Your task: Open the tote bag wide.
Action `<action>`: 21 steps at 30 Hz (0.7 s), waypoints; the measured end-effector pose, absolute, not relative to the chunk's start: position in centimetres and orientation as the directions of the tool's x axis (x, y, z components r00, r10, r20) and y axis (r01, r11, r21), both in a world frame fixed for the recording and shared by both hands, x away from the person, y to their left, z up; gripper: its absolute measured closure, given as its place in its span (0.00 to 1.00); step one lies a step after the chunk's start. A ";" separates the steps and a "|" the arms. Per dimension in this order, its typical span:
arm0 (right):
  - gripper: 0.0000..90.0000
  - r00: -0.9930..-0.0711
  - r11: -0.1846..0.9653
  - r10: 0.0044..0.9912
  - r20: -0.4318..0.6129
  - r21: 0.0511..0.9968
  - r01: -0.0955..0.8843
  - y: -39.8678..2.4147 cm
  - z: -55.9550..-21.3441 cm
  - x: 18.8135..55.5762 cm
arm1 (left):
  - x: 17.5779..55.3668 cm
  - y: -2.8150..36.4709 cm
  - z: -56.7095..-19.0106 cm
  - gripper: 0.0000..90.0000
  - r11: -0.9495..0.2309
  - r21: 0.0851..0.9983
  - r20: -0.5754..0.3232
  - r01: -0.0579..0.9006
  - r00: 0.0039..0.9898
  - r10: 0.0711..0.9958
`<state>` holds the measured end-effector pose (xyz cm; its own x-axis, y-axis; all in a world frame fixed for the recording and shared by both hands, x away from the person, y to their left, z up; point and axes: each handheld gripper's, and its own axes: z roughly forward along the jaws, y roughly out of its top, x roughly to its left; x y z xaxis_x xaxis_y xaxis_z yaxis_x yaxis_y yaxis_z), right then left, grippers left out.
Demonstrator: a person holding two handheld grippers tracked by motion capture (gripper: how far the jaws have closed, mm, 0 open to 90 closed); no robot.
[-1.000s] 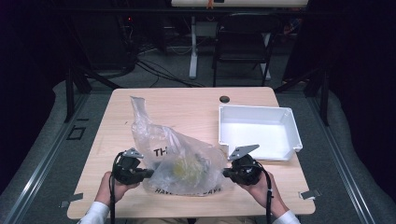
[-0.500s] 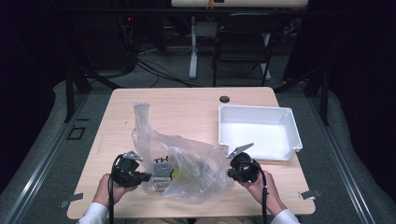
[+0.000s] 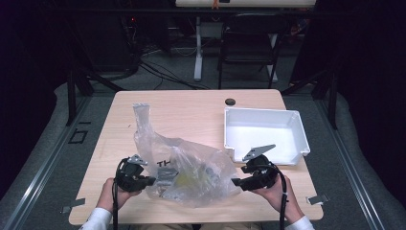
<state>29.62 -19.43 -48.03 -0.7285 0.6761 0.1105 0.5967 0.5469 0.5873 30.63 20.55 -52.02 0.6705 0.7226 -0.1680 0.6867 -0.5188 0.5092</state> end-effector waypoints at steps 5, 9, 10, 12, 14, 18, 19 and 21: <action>0.33 -0.756 0.519 0.640 0.139 0.647 0.558 -18.9 -47.1 29.1 | 30.7 20.3 -52.1 1.00 -0.520 0.512 -0.161 0.684 0.671 0.724; 0.31 -0.791 0.566 0.601 0.115 0.638 0.522 -16.7 -47.6 29.7 | 30.7 20.3 -52.1 0.99 -0.524 0.506 -0.166 0.685 0.674 0.720; 0.35 -0.796 0.580 0.596 0.107 0.628 0.519 -16.1 -48.0 30.1 | 30.7 20.4 -52.1 0.99 -0.525 0.503 -0.167 0.686 0.674 0.720; 0.57 -0.798 0.606 0.594 0.102 0.596 0.527 -15.3 -49.0 30.7 | 30.7 20.5 -52.1 0.99 -0.523 0.498 -0.176 0.692 0.671 0.720; 0.87 -0.791 0.623 0.606 0.080 0.571 0.535 -15.0 -50.0 31.4 | 30.7 20.7 -52.1 0.99 -0.526 0.492 -0.184 0.694 0.673 0.716; 1.00 -0.780 0.628 0.623 0.061 0.557 0.544 -15.5 -50.5 31.8 | 30.5 20.8 -51.9 0.99 -0.535 0.499 -0.182 0.682 0.686 0.705; 1.00 -0.779 0.626 0.625 0.058 0.558 0.544 -15.6 -50.5 31.8 | 30.5 20.9 -51.8 0.99 -0.534 0.500 -0.185 0.682 0.686 0.703; 1.00 -0.778 0.621 0.626 0.062 0.564 0.544 -15.7 -50.5 31.8 | 30.5 20.9 -51.7 0.99 -0.534 0.499 -0.187 0.682 0.687 0.702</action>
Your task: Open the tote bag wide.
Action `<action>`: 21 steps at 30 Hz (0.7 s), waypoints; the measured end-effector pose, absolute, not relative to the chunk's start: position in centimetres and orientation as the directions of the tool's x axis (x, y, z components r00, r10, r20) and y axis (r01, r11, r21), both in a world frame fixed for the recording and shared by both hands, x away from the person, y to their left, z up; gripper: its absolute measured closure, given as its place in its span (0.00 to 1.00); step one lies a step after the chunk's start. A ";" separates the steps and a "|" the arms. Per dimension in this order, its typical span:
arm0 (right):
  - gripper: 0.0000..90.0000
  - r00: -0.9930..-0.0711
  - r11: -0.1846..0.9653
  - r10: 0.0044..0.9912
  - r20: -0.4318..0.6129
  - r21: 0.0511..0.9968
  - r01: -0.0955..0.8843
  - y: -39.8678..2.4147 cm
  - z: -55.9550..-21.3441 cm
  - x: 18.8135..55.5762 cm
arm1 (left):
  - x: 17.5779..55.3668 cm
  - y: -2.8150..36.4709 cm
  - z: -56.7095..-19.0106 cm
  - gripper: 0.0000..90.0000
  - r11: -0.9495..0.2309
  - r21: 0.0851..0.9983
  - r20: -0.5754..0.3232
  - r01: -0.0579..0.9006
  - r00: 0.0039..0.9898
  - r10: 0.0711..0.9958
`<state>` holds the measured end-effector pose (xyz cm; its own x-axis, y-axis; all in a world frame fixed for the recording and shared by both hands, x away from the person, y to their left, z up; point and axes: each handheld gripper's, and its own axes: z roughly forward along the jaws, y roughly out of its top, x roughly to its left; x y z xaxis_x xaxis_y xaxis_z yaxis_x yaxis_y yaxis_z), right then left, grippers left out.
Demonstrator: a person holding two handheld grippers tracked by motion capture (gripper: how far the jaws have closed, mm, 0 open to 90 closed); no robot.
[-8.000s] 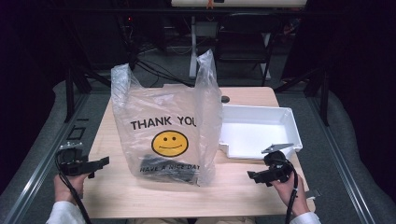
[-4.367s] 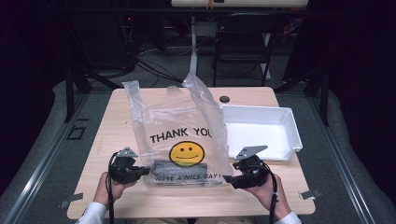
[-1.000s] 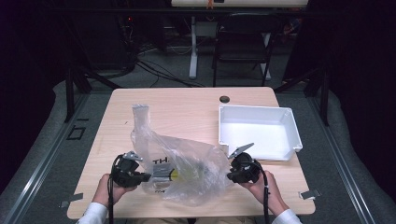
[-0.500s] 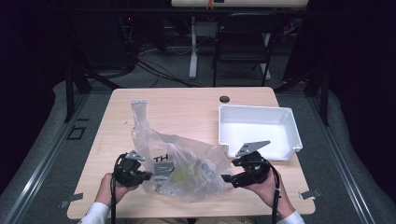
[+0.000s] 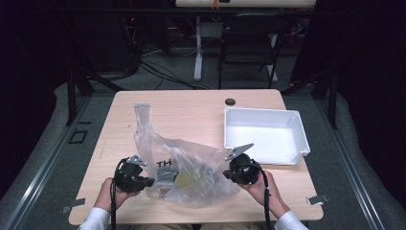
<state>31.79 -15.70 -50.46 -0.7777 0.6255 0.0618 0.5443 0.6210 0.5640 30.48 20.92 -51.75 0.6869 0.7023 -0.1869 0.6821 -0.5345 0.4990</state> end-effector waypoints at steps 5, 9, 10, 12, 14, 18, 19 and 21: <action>1.00 -0.766 0.609 0.640 0.057 0.570 0.551 -16.1 -50.1 31.6 | 30.4 21.3 -51.8 1.00 -0.535 0.484 -0.204 0.693 0.684 0.701; 0.94 -0.750 0.597 0.659 0.063 0.562 0.572 -16.6 -50.4 31.9 | 30.3 21.7 -52.2 0.99 -0.557 0.457 -0.247 0.693 0.701 0.669; 0.94 -0.750 0.597 0.659 0.063 0.562 0.572 -16.6 -50.4 31.9 | 30.2 21.7 -52.2 0.99 -0.565 0.450 -0.242 0.692 0.703 0.668; 0.70 -0.737 0.561 0.670 0.089 0.589 0.581 -16.8 -50.0 32.0 | 30.3 21.6 -52.4 0.99 -0.572 0.444 -0.226 0.690 0.704 0.673; 0.53 -0.736 0.535 0.667 0.115 0.612 0.582 -16.8 -49.6 31.9 | 30.3 21.2 -52.7 0.99 -0.578 0.432 -0.216 0.692 0.702 0.679; 0.32 -0.751 0.509 0.646 0.136 0.657 0.556 -16.5 -48.6 31.5 | 30.3 20.4 -53.2 0.98 -0.605 0.424 -0.155 0.674 0.712 0.685; 0.29 -0.758 0.507 0.637 0.139 0.665 0.549 -16.4 -48.5 31.4 | 30.3 20.4 -53.2 0.98 -0.605 0.424 -0.155 0.674 0.712 0.685; 0.23 -0.775 0.511 0.616 0.143 0.676 0.531 -15.7 -48.3 31.2 | 30.4 19.3 -53.5 0.96 -0.623 0.414 -0.123 0.663 0.719 0.684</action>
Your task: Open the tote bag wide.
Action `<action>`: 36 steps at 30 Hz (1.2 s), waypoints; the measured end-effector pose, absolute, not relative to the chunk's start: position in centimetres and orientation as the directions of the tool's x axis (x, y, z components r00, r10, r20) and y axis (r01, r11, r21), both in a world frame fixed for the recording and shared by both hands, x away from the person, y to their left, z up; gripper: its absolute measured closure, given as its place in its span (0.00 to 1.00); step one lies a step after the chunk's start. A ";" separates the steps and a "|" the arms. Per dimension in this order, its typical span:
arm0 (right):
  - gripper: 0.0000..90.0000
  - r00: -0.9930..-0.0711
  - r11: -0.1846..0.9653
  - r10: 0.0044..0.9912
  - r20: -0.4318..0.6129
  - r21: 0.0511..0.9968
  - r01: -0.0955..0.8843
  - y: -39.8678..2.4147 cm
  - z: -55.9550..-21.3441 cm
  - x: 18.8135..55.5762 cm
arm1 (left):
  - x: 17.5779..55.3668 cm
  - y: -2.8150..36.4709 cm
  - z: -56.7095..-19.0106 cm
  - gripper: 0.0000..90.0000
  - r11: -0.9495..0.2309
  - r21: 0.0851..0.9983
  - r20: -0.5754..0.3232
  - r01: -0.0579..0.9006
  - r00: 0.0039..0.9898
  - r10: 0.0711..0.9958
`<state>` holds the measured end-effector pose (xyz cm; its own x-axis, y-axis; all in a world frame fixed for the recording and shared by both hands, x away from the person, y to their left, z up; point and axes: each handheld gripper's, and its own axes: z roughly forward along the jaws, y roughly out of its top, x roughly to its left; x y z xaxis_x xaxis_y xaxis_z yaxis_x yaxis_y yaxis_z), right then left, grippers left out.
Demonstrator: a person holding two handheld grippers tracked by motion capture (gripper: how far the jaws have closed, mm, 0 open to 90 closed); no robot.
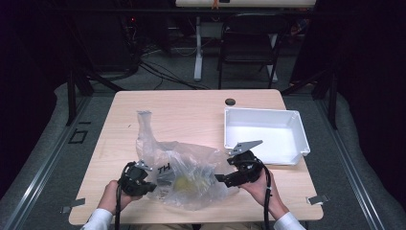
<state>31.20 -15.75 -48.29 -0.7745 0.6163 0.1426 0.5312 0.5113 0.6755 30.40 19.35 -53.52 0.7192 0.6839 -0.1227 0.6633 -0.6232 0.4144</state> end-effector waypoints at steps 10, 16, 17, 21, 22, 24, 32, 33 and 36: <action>0.50 -0.797 0.574 0.592 0.120 0.631 0.522 -13.1 -49.3 31.9 | 30.7 19.2 -53.9 0.91 -0.623 0.389 -0.133 0.678 0.711 0.691; 0.99 -0.791 0.604 0.604 0.099 0.591 0.535 -12.9 -50.1 32.0 | 30.5 19.9 -52.7 0.63 -0.607 0.408 -0.180 0.682 0.712 0.679; 1.00 -0.791 0.608 0.605 0.094 0.587 0.535 -12.9 -50.1 32.0 | 30.4 20.1 -52.4 0.56 -0.596 0.418 -0.184 0.685 0.707 0.683; 1.00 -0.788 0.606 0.610 0.086 0.590 0.533 -13.2 -50.0 32.0 | 30.4 21.5 -51.1 0.42 -0.530 0.480 -0.192 0.700 0.673 0.714; 1.00 -0.788 0.606 0.610 0.086 0.590 0.533 -13.2 -50.0 32.0 | 30.4 21.5 -51.1 0.41 -0.530 0.480 -0.192 0.700 0.673 0.714; 0.93 -0.782 0.597 0.617 0.085 0.598 0.536 -13.5 -49.8 32.0 | 30.4 22.3 -50.4 0.40 -0.486 0.519 -0.197 0.703 0.652 0.732; 0.33 -0.795 0.537 0.584 0.164 0.657 0.529 -14.2 -48.1 31.5 | 30.4 22.9 -49.1 0.44 -0.342 0.662 -0.202 0.667 0.598 0.775; 0.30 -0.799 0.525 0.574 0.177 0.669 0.526 -14.0 -47.9 31.3 | 30.5 22.5 -49.2 0.47 -0.344 0.666 -0.202 0.662 0.604 0.771; 0.28 -0.824 0.534 0.531 0.195 0.678 0.505 -13.3 -47.5 30.6 | 30.7 21.8 -49.6 0.53 -0.349 0.660 -0.209 0.665 0.609 0.765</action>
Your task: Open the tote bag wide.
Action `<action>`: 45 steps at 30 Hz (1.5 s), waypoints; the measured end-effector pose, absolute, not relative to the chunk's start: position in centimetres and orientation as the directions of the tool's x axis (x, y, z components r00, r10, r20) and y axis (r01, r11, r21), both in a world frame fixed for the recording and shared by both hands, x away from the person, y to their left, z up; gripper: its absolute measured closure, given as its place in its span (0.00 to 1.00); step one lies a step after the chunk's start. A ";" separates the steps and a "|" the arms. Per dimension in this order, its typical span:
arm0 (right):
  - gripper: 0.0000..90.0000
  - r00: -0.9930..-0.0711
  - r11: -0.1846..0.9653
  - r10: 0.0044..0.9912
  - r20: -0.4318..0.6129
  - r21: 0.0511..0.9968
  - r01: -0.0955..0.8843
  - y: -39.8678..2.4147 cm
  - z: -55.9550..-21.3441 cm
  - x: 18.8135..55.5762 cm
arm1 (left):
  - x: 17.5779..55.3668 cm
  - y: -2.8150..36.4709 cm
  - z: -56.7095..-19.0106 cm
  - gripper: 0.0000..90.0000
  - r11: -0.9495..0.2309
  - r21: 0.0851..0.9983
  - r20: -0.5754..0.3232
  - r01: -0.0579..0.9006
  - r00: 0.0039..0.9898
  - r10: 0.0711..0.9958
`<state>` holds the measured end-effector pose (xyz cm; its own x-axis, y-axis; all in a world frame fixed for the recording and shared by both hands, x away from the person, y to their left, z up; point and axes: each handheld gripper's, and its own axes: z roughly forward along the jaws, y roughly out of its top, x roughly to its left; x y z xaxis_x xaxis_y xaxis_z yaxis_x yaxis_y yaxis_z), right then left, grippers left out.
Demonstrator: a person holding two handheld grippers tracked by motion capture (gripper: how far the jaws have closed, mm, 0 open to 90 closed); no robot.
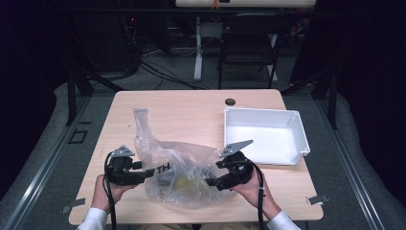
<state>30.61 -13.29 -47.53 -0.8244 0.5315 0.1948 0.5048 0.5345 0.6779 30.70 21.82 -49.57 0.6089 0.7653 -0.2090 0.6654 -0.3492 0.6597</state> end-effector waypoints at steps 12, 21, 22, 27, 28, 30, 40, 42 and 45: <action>0.98 -0.833 0.653 0.539 0.123 0.564 0.505 -11.1 -50.4 30.7 | 31.2 20.7 -51.0 0.90 -0.406 0.618 -0.165 0.673 0.616 0.770; 1.00 -0.807 0.629 0.582 0.098 0.574 0.523 -12.1 -50.4 31.2 | 31.2 20.8 -51.0 0.99 -0.424 0.616 -0.141 0.664 0.622 0.770; 1.00 -0.797 0.618 0.597 0.095 0.579 0.532 -12.6 -50.2 31.3 | 31.2 20.8 -51.0 0.99 -0.426 0.612 -0.142 0.666 0.622 0.770; 1.00 -0.776 0.598 0.625 0.087 0.585 0.548 -13.8 -49.9 31.8 | 31.0 21.1 -51.0 1.00 -0.435 0.604 -0.142 0.668 0.627 0.766; 1.00 -0.764 0.584 0.638 0.095 0.587 0.561 -14.2 -49.8 31.8 | 31.0 21.2 -51.0 1.00 -0.442 0.599 -0.142 0.668 0.631 0.763; 1.00 -0.743 0.566 0.662 0.095 0.587 0.579 -15.2 -49.7 32.2 | 30.9 21.4 -51.0 1.00 -0.444 0.590 -0.147 0.674 0.630 0.762; 1.00 -0.700 0.551 0.711 0.067 0.564 0.615 -16.9 -50.4 33.1 | 30.9 22.0 -51.5 1.00 -0.463 0.547 -0.175 0.697 0.636 0.751; 1.00 -0.695 0.553 0.716 0.063 0.556 0.621 -16.8 -50.7 33.1 | 30.9 22.1 -51.5 1.00 -0.465 0.539 -0.184 0.702 0.637 0.749; 1.00 -0.693 0.563 0.719 0.045 0.547 0.620 -16.7 -50.9 33.2 | 30.9 22.3 -51.6 1.00 -0.471 0.535 -0.172 0.701 0.636 0.752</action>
